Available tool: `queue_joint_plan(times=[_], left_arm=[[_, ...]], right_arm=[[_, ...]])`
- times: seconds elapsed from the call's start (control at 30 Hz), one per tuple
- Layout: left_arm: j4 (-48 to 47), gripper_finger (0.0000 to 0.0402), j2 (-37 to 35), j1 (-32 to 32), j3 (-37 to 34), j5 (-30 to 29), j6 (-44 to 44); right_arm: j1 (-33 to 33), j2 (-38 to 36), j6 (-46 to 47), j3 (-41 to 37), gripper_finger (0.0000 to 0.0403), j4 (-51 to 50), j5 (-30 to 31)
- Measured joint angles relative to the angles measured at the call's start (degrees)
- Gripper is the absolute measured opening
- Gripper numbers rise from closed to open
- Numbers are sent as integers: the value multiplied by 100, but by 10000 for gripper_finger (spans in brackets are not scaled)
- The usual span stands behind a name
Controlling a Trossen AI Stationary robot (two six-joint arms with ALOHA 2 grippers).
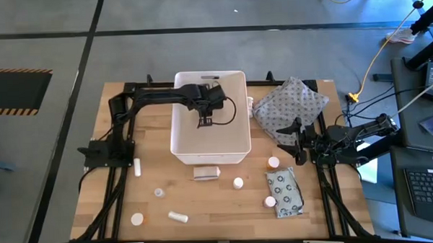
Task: Pick & place medical supplies in basket/bin
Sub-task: Put the white bandage into the white bin
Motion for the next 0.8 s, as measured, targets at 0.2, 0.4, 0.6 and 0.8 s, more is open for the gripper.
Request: queue_joint_plan(times=[0.2,0.4,0.6,0.8], left_arm=[[-15,158,-491,-36,-2,-353,27],[-10,157,-1524,-420,-2,-488,147],[-8,156,-2542,-1315,1,-432,73],[-36,155,-2848,-2609,-175,-23,598]], right_arm=[[0,1,0,1,304,2,-2],[2,-1,0,1,304,0,-2],[1,0,-20,0,304,-18,-2],[1,1,-20,1,304,-77,-2]])
